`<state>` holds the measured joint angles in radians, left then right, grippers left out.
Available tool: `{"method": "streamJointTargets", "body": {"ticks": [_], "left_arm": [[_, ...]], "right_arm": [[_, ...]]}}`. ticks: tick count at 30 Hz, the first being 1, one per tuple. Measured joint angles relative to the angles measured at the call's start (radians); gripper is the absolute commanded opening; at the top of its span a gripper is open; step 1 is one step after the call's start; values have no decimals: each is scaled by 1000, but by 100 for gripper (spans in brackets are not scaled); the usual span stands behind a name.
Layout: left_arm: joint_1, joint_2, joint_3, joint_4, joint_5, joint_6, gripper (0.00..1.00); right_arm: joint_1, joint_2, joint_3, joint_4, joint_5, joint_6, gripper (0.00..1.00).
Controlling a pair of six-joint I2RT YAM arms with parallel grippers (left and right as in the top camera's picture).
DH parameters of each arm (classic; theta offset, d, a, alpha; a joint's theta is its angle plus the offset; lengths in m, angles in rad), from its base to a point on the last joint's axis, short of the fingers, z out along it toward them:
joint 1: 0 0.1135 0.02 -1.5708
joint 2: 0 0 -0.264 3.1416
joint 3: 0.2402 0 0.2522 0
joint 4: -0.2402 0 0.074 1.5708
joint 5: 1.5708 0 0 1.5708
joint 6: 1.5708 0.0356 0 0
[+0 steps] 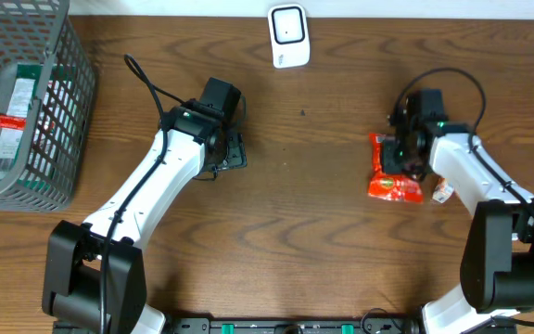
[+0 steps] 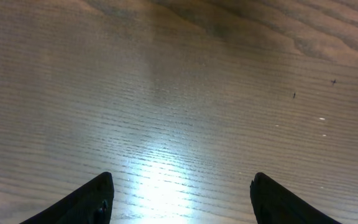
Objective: Scan the item barcode
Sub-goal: 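Set the red bag down at the right table edge, right gripper above it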
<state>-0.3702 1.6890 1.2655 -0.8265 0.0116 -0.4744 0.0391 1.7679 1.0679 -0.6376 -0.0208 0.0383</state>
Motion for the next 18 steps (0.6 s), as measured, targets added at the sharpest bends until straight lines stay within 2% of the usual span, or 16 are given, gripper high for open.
{"method": "streamJointTargets", "body": {"ticks": [3, 9, 12, 18], "left_arm": [[0, 0, 0, 0, 0, 0, 71], [0, 0, 0, 0, 0, 0, 71], [0, 0, 0, 0, 0, 3, 71], [0, -37, 2, -5, 0, 23, 71]], "right_arm": [[0, -12, -35, 41, 39, 2, 13], [0, -15, -28, -4, 61, 5, 15], [0, -12, 26, -106, 38, 5, 19], [0, -10, 166, -198, -58, 6, 40]]}}
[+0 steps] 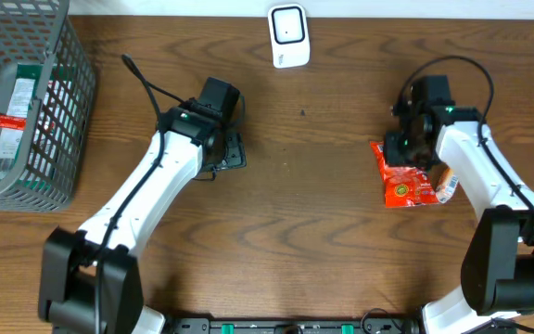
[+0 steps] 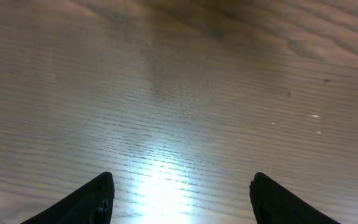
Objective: Scan the item barcode
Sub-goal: 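Set the red bag down at the right table edge, right gripper above it, then reach the left gripper into the basket and grasp a thin red snack stick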
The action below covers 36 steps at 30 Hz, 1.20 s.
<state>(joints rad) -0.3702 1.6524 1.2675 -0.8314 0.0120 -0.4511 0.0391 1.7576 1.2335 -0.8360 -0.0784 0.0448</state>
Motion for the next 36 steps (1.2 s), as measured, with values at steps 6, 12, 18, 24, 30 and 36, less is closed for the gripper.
{"method": "streamJointTargets", "body": {"ticks": [6, 12, 18, 24, 30, 36], "left_arm": [[3, -75, 163, -123, -15, 58, 71], [101, -91, 528, -253, -132, 105, 71], [336, -120, 710, -242, -202, 110, 71], [593, -91, 716, -246, -225, 84, 71], [752, -6, 715, -225, -224, 5, 71], [811, 111, 715, -168, -223, -23, 71]], "right_arm": [[0, 0, 13, -8, -69, -1, 78], [0, 0, 13, -9, -121, 0, 99], [0, 0, 13, -12, -148, 68, 99], [2, 0, 13, -4, -155, 172, 99], [4, 0, 13, -4, -157, 218, 99], [4, 0, 13, -4, -158, 237, 99]]}}
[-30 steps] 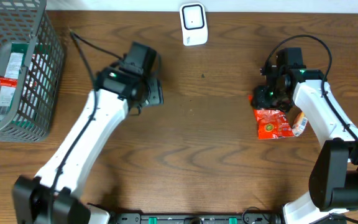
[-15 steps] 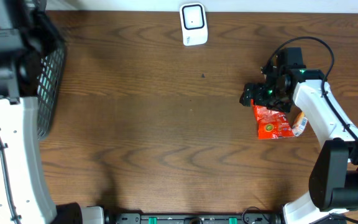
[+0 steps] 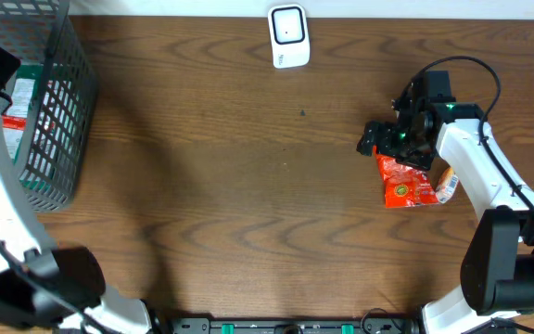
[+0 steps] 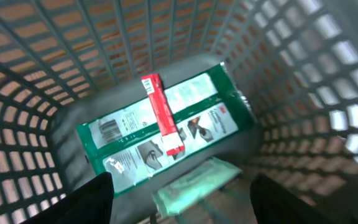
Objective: Scan the item barcode
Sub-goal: 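Reach the left gripper into the basket and grasp a thin red snack stick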
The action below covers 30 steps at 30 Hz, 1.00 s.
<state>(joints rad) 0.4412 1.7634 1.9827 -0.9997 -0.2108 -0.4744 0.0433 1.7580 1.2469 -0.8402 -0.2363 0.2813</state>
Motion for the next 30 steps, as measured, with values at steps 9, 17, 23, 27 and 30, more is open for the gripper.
{"method": "streamJointTargets", "body": {"ticks": [9, 17, 23, 27, 30], "left_arm": [[57, 209, 0, 95, 3, -38, 71], [85, 394, 0, 158, 18, -75, 71], [84, 502, 0, 182, 27, -96, 71], [84, 549, 0, 186, 29, -103, 68], [84, 578, 0, 185, 28, -106, 53]], "right_arm": [[0, 0, 0, 0, 0, 1, 99], [0, 0, 0, 0, 0, 1, 99], [0, 0, 0, 0, 0, 1, 99], [0, 0, 0, 0, 0, 1, 99], [0, 0, 0, 0, 0, 1, 99]]}}
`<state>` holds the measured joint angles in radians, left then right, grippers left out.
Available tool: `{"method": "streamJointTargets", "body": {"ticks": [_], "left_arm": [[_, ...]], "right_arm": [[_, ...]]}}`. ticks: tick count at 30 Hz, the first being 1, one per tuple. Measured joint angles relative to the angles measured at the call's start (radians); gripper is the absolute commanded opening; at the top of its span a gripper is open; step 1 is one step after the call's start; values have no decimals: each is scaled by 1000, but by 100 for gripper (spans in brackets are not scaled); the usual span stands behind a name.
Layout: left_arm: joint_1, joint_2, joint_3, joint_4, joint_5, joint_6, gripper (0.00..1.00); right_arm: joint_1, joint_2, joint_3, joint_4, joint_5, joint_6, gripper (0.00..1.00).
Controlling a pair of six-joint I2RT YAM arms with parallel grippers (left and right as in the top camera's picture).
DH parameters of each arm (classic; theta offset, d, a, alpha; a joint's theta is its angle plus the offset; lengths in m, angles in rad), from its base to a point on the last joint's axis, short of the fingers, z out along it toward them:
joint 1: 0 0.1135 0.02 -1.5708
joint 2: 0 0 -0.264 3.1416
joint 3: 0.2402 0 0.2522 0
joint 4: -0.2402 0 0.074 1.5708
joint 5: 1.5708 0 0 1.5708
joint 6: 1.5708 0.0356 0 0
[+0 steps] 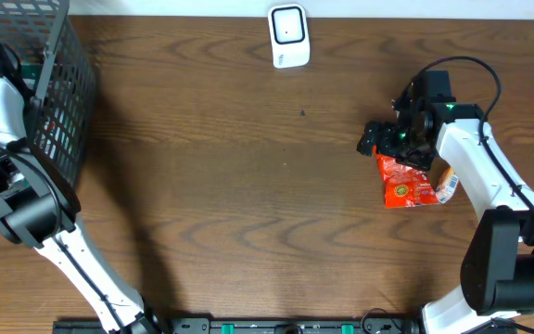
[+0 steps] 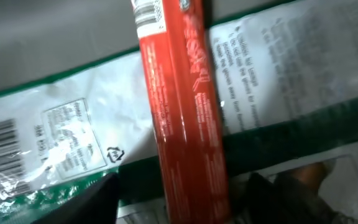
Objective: Scan the item barcode
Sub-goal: 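Reach the left gripper into the basket and grasp a thin red snack stick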
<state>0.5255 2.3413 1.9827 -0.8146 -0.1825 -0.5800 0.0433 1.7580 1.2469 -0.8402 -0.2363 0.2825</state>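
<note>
A long red box (image 2: 182, 112) with a barcode at its far end lies across a green-and-white packet (image 2: 61, 137) on the basket floor. My left gripper (image 2: 188, 202) is open and low over it, one dark finger on each side of the box. In the overhead view the left arm reaches into the grey wire basket (image 1: 63, 102). The white scanner (image 1: 287, 35) stands at the table's far edge. My right gripper (image 1: 372, 139) hovers at the upper left corner of a red snack packet (image 1: 406, 181); its jaws are too small to read.
The basket's wire walls enclose the left gripper closely. A small round item (image 1: 446, 183) lies beside the red packet, under the right arm. Brown wooden table (image 1: 248, 204) spans the space between basket and right arm.
My left gripper was high above the basket's contents and is now down close to the red box, with a finger on each side. The right arm and red packet have not moved.
My left gripper hung open over bare table at centre left while the right gripper sat on the red packet. Then the packet lay shifted right. Later the left arm was over the basket and the right gripper beside the packet. Now the left gripper straddles the red box.
</note>
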Motion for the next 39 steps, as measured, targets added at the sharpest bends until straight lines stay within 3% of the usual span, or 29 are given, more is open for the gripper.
{"method": "streamJointTargets", "body": {"ticks": [4, 9, 19, 30, 39], "left_arm": [[0, 8, 0, 0, 0, -1, 47], [0, 8, 0, -14, -1, 0, 7], [0, -36, -4, -34, 0, -3, 7], [-10, -460, -10, -150, 18, -3, 7], [-187, -599, -5, -400, 280, 90, 7]], "right_arm": [[0, 0, 0, 0, 0, 0, 99], [0, 0, 0, 0, 0, 0, 99], [0, 0, 0, 0, 0, 0, 99], [0, 0, 0, 0, 0, 0, 99], [0, 0, 0, 0, 0, 1, 99]]}}
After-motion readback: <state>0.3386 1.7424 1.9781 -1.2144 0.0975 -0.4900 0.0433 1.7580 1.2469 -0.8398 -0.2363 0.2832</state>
